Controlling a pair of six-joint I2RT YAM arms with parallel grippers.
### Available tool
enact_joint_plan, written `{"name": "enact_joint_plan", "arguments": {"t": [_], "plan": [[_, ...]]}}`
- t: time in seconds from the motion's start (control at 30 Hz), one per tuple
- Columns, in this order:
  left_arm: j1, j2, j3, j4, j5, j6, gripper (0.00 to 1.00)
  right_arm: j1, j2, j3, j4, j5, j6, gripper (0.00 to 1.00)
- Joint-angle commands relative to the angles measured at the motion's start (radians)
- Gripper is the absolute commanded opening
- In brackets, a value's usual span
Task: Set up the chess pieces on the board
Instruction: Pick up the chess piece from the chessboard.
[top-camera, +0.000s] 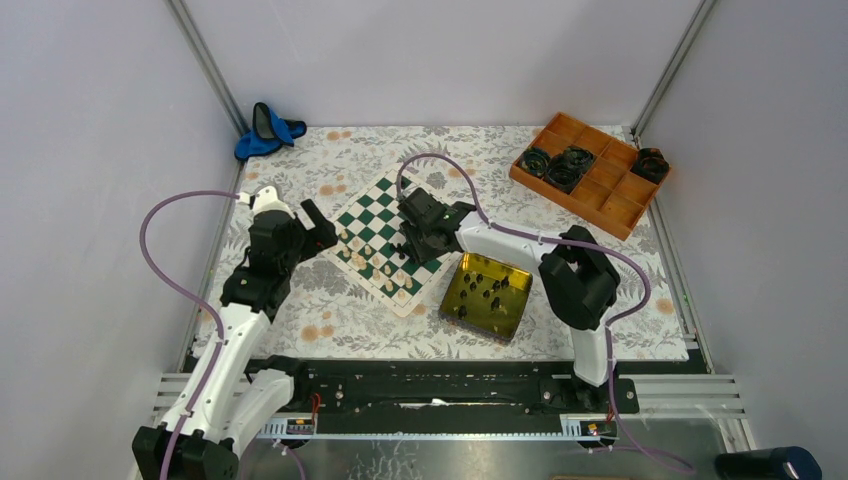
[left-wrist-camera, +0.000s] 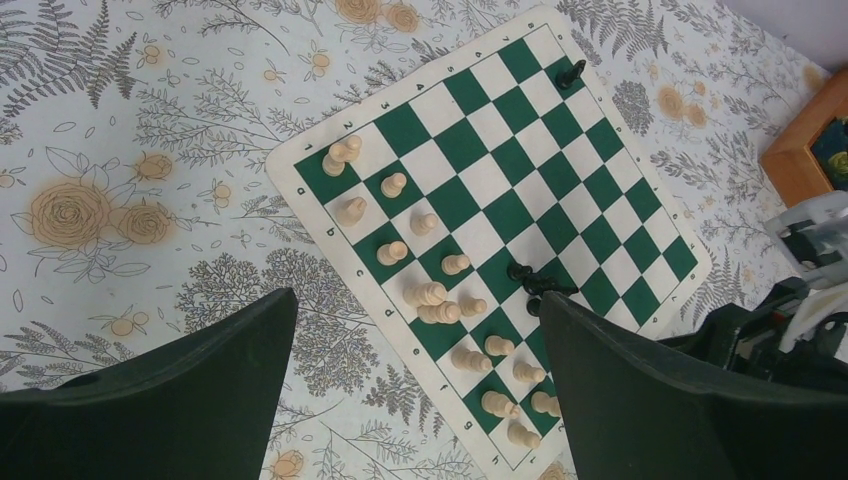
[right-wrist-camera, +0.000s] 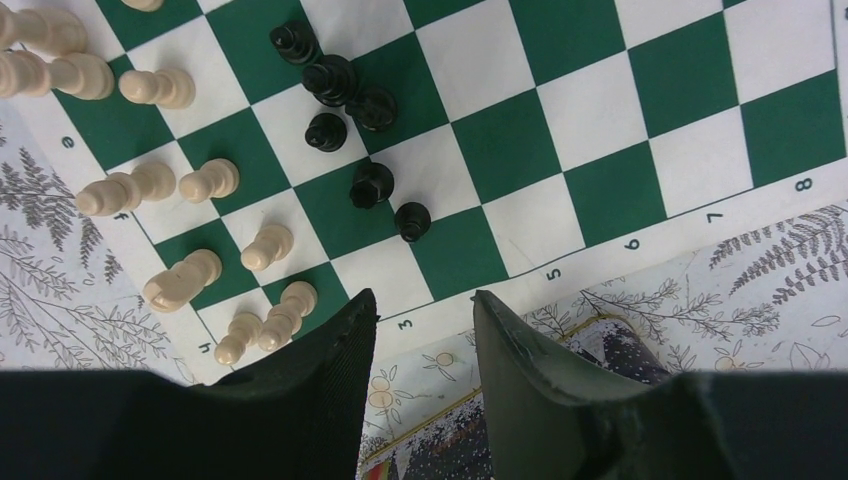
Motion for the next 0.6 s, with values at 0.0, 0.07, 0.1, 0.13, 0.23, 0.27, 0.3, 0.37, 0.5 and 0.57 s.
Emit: {"name": "enact_joint_plan", "arguments": {"t": [0.0, 0.07, 0.1, 0.13, 0.23, 0.27, 0.3, 0.37, 0.5, 0.57], "plan": [[-0.005, -0.017, -0.001, 0.027, -0.023, -0.012, 0.99, 0.009, 0.018, 0.018, 0.026, -0.028, 0.0, 0.47], [-0.005, -0.011, 0.002, 0.028, -0.027, -0.01, 0.99, 0.009, 0.027, 0.019, 0.04, -0.029, -0.005, 0.47], [-0.006, -0.009, 0.003, 0.027, -0.028, -0.01, 0.99, 0.008, 0.036, 0.025, 0.044, -0.029, -0.009, 0.47], [-0.005, -0.008, 0.003, 0.028, -0.029, -0.01, 0.99, 0.008, 0.043, 0.032, 0.045, -0.029, -0.013, 0.47], [-0.005, -0.001, 0.003, 0.028, -0.032, -0.009, 0.99, 0.008, 0.064, 0.054, 0.042, -0.029, -0.024, 0.47], [-0.005, 0.004, 0.003, 0.028, -0.032, -0.009, 0.99, 0.008, 0.071, 0.059, 0.041, -0.028, -0.025, 0.47], [-0.005, 0.006, 0.003, 0.028, -0.032, -0.008, 0.99, 0.008, 0.076, 0.064, 0.039, -0.027, -0.027, 0.47], [-0.006, 0.008, 0.002, 0.029, -0.034, -0.01, 0.99, 0.007, 0.085, 0.065, 0.041, -0.027, -0.03, 0.47], [-0.005, 0.007, -0.002, 0.033, -0.038, -0.012, 0.99, 0.004, 0.097, 0.065, 0.049, -0.034, -0.035, 0.47], [-0.005, 0.009, -0.005, 0.038, -0.039, -0.014, 0.99, 0.002, 0.101, 0.066, 0.051, -0.036, -0.038, 0.47]]}}
